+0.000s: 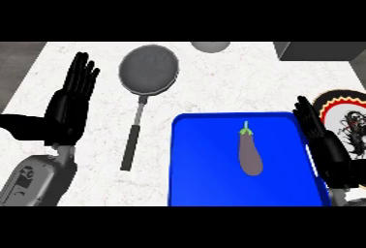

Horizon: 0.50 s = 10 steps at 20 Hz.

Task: Pick the eggplant from the tray and place it in the plate

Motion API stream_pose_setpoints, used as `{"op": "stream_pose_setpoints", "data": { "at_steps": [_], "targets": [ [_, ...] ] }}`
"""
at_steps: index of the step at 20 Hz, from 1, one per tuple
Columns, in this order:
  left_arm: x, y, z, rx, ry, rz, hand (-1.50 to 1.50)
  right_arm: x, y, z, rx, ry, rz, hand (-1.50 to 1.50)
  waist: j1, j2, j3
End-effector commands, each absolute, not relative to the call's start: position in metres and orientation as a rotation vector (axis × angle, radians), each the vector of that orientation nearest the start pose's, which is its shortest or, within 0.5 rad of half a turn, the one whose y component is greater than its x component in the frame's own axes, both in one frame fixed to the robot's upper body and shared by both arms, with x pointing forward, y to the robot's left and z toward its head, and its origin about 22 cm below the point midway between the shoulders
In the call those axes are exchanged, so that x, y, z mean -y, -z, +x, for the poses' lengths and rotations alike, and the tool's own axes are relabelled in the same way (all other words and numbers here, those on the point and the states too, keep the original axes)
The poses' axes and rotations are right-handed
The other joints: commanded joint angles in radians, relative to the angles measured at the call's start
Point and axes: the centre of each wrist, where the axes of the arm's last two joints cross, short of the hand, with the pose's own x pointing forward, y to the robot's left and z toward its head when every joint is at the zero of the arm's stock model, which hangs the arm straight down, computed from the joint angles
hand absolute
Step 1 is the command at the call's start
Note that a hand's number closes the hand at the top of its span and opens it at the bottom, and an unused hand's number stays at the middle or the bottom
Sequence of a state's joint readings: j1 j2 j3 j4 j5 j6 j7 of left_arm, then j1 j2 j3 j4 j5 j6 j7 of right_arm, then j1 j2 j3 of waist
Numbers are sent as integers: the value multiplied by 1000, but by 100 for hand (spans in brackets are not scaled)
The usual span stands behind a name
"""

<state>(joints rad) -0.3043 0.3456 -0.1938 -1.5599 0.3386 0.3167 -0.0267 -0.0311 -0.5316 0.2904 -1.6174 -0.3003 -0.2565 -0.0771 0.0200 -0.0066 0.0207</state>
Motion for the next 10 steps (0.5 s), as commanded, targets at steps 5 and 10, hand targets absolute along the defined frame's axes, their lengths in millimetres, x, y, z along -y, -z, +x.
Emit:
{"op": "stream_pose_setpoints", "data": {
  "at_steps": [5, 10],
  "targets": [
    [-239, -73, 306, 1716, 230, 152, 0, 216, -6, 286, 1096, 38, -35, -150, 79, 48, -20],
    [-229, -65, 310, 1639, 306, 109, 0, 218, -4, 294, 919, -632, -331, 150, 110, 45, -29]
  ]
}}
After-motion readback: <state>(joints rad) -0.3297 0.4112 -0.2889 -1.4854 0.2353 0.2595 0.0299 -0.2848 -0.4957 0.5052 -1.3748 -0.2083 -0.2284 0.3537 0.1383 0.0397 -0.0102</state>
